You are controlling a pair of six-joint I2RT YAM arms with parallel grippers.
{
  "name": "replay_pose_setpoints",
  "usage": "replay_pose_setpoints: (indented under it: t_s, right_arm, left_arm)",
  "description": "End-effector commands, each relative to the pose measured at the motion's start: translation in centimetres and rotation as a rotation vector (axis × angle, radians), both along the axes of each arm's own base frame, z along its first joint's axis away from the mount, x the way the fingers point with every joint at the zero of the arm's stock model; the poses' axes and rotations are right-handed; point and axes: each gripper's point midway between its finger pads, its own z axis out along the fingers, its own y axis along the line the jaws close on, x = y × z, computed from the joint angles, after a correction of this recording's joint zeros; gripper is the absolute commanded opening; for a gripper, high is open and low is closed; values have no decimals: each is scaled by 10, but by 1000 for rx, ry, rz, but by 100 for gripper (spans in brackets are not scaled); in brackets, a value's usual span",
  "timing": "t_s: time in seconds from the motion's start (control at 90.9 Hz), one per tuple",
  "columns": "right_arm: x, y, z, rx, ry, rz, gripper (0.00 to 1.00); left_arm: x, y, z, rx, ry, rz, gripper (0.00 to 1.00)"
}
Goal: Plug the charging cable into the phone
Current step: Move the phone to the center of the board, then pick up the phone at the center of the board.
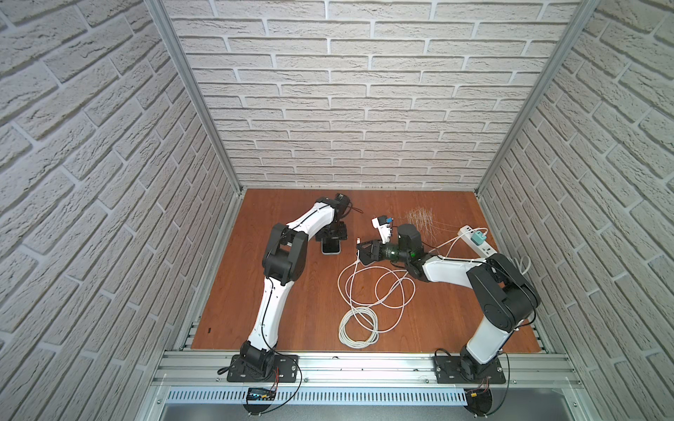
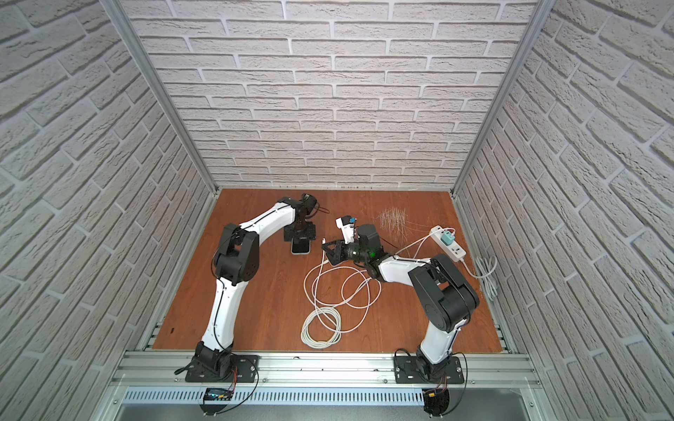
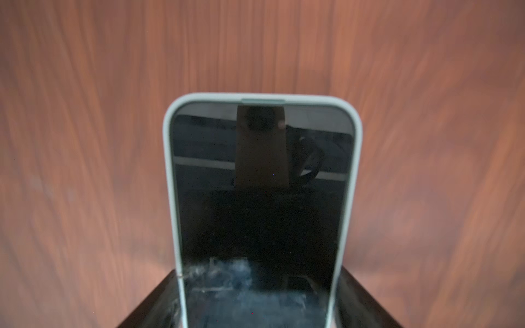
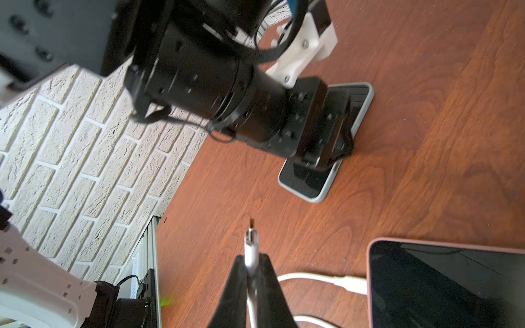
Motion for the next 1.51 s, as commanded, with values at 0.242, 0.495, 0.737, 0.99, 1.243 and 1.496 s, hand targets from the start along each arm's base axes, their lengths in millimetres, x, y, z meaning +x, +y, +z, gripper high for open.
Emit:
replay_pose_setpoints:
  t_s: [0.242, 0.495, 0.737, 0.99, 1.243, 1.496]
  right_arm:
    - [-5, 2, 25, 47, -69, 12, 3]
    - [-6, -1, 25, 40, -75, 6, 3]
    - [-6, 0, 25, 40, -76, 10, 3]
    - [-7, -1, 25, 39, -78, 9, 3]
    - [-7, -1, 26, 39, -80, 9, 3]
    - [-8, 0, 26, 40, -82, 13, 3]
  left_arm:
    - [-98, 14, -7, 22, 116, 73, 70]
    - [-91, 11, -18, 42, 166, 58, 83]
    - [-92, 14, -24, 19, 188, 72, 96]
    - [-91, 12, -26, 11, 198, 63, 85]
    - [-91, 11, -23, 2, 183, 60, 55]
    - [-71, 24, 11, 29, 26, 82, 32]
